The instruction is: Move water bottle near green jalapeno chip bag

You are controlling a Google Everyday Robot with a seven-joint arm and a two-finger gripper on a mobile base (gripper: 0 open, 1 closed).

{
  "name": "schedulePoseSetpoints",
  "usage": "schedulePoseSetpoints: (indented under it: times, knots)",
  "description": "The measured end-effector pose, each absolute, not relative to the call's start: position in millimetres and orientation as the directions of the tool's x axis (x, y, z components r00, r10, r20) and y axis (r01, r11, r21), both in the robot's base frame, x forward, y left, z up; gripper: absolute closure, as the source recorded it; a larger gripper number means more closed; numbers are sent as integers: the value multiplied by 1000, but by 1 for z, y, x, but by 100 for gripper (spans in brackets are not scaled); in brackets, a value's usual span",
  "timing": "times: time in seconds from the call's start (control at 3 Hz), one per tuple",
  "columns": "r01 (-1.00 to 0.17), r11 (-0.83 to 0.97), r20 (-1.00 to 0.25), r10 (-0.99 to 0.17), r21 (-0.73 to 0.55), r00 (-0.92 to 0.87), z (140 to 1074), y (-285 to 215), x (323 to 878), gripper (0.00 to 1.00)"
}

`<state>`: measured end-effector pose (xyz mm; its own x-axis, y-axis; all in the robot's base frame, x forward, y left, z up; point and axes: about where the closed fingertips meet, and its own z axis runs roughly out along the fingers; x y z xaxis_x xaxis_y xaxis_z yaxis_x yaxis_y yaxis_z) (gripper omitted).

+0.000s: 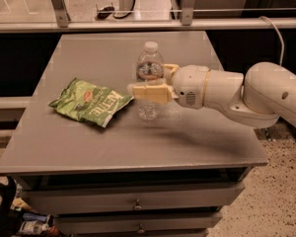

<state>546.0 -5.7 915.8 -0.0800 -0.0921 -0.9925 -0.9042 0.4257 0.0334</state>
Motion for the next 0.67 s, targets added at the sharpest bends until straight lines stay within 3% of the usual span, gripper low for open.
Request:
schedulePoseSetpoints:
  times: [0.33, 0.67]
  knots:
    - [-906, 422, -993, -93, 32, -78, 917, -3, 545, 0]
    - [-906, 422, -993, -93, 32, -78, 917, -3, 545, 0]
